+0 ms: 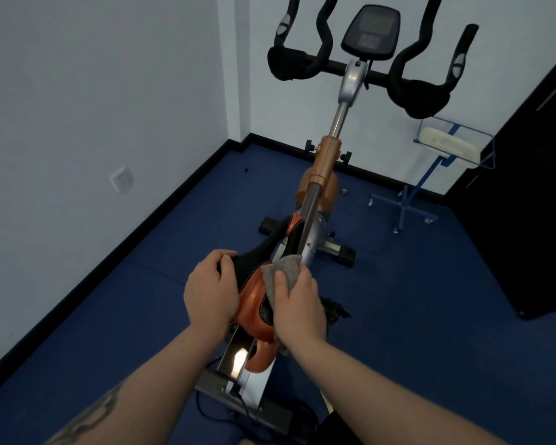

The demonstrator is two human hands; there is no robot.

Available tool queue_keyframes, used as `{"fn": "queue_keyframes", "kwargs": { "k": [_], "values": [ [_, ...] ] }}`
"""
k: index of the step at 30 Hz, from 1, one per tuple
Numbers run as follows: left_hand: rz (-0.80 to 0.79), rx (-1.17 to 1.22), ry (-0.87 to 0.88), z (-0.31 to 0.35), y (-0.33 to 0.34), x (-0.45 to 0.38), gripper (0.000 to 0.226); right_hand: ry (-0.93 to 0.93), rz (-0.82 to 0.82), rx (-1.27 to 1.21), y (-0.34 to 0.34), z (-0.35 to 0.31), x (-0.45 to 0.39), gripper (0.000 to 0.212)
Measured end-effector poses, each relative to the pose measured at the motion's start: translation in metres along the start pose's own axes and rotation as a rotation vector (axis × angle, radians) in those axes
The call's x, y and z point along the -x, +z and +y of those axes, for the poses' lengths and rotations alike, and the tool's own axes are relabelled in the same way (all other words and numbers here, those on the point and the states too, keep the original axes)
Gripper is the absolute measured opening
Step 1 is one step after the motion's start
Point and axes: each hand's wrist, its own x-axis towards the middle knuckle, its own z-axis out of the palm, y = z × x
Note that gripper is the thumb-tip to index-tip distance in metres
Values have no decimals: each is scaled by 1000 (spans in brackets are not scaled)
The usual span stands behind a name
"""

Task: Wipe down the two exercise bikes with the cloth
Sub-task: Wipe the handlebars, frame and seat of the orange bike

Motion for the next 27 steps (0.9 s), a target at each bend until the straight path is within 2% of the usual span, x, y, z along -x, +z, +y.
{"fn": "queue_keyframes", "kwargs": {
  "k": [4,8,13,19,24,27],
  "values": [
    [-1,5,3,1,0,1,25,49,-18,-11,-1,-2,-2,56],
    [-1,-2,16,-1,-1,0,23,-30,-14,60,1,-1,13,64],
    [-6,-11,1,-1,0,0,24,215,-164,45,-9,-19,-53,60],
    [-6,-3,1,-2,0,-1,24,-69,-39,185,6,-6,-14,75],
    [-9,-4,-2,-1,0,-1,24,195,-137,50,0,-24,-67,66],
    [-10,1,-1,-2,0,0,24,77,-114,120,2,-17,-46,69]
  ]
}}
